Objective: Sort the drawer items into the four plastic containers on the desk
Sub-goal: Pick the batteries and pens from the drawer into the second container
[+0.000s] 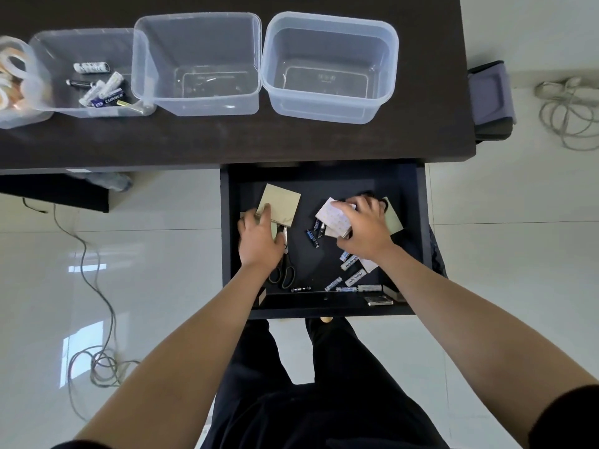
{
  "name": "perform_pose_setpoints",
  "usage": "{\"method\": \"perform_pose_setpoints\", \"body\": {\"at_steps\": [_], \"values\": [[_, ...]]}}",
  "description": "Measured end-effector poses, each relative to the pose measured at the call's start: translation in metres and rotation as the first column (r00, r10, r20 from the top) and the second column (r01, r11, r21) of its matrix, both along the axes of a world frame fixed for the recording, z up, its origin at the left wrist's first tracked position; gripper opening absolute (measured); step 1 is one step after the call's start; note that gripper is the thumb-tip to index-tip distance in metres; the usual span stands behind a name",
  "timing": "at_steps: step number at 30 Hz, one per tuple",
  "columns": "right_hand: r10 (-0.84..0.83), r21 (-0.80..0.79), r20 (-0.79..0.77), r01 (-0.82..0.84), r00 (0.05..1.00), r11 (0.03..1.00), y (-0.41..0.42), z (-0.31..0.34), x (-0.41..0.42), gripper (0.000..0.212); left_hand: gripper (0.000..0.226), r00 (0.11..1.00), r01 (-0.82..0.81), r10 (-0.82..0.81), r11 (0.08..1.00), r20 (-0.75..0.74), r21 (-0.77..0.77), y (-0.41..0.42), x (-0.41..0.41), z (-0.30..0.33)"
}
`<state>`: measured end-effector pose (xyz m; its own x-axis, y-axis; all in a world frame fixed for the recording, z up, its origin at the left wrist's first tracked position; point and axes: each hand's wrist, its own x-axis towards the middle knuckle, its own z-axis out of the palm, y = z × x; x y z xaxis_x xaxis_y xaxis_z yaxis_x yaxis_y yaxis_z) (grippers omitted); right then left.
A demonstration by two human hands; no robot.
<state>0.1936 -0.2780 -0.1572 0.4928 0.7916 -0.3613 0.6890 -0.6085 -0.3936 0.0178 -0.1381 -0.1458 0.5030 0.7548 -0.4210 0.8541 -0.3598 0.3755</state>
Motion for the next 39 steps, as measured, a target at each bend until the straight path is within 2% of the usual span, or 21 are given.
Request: {"method": "perform_pose_setpoints", "body": {"at_steps": [4,6,9,12,13,15,16,18,20,23,26,30,33,35,37,39], "values": [[-0.083,0.069,-0.011,0.084,0.996,0.994,0.006,0.002,0.013,0.069,0.062,1.0,0.024,-0.024,1.0,0.009,-0.005,0.002,0.002,0.003],[-0.085,0.055,0.01,0.084,0.996,0.995,0.006,0.001,0.02,0.067,0.061,0.998,0.058,-0.058,0.997,-0.006,0.052,0.0,0.003,0.005],[-0.075,0.047,0.071,0.072,0.995,0.996,0.0,0.003,0.021,0.062,0.051,0.971,0.155,-0.177,0.978,0.159,0.141,-0.01,0.005,0.005],[-0.104,0.157,0.13,0.083,0.986,0.984,-0.012,0.009,0.007,0.05,0.048,0.9,0.299,-0.303,0.952,0.314,0.064,-0.03,0.013,0.002],[-0.096,0.198,0.146,0.066,0.985,0.978,-0.018,0.01,0.001,0.045,0.052,0.894,0.341,-0.331,0.94,0.302,0.023,-0.037,0.018,0.001],[-0.052,0.209,0.129,0.025,0.99,0.978,-0.032,0.012,-0.01,0.04,0.065,0.907,0.394,-0.377,0.917,0.19,-0.058,-0.049,0.029,-0.003],[-0.02,0.154,0.098,0.004,0.995,0.988,-0.038,0.013,-0.013,0.043,0.073,0.91,0.411,-0.401,0.907,0.105,-0.089,-0.052,0.034,-0.005],[0.073,-0.062,0.047,-0.07,0.996,0.996,-0.049,0.014,-0.016,0.058,0.082,0.888,0.451,-0.458,0.884,-0.037,-0.122,-0.054,0.042,-0.01],[0.157,-0.248,0.023,-0.147,0.987,0.958,-0.056,0.014,-0.013,0.07,0.078,0.863,0.485,-0.495,0.868,-0.099,-0.107,-0.054,0.045,-0.013],[0.21,-0.312,0.049,-0.184,0.977,0.932,-0.059,0.014,-0.009,0.061,0.063,0.866,0.492,-0.495,0.869,-0.073,-0.047,-0.054,0.039,-0.017],[0.248,-0.321,0.047,-0.22,0.968,0.921,-0.059,0.012,-0.005,0.048,0.056,0.877,0.478,-0.48,0.876,-0.018,-0.062,-0.056,0.028,-0.02],[0.161,-0.216,-0.045,-0.167,0.986,0.962,-0.062,0.01,-0.001,0.036,0.043,0.897,0.442,-0.438,0.885,0.06,-0.144,-0.062,0.016,-0.023],[0.003,-0.068,-0.178,-0.016,0.984,0.998,-0.062,0.013,0.004,0.038,0.039,0.91,0.415,-0.393,0.875,0.134,-0.249,-0.065,0.011,-0.027],[-0.09,0.006,-0.226,0.094,0.97,0.996,-0.058,0.017,0.008,0.037,0.041,0.934,0.354,-0.301,0.853,0.192,-0.384,-0.067,0.011,-0.027],[-0.126,0.076,-0.177,0.141,0.976,0.987,-0.053,0.02,0.009,0.036,0.041,0.958,0.284,-0.21,0.807,0.197,-0.518,-0.072,0.01,-0.024],[-0.128,0.101,-0.072,0.135,0.989,0.986,-0.047,0.019,0.009,0.04,0.04,0.962,0.272,-0.208,0.772,0.177,-0.575,-0.076,0.008,-0.02]]}}
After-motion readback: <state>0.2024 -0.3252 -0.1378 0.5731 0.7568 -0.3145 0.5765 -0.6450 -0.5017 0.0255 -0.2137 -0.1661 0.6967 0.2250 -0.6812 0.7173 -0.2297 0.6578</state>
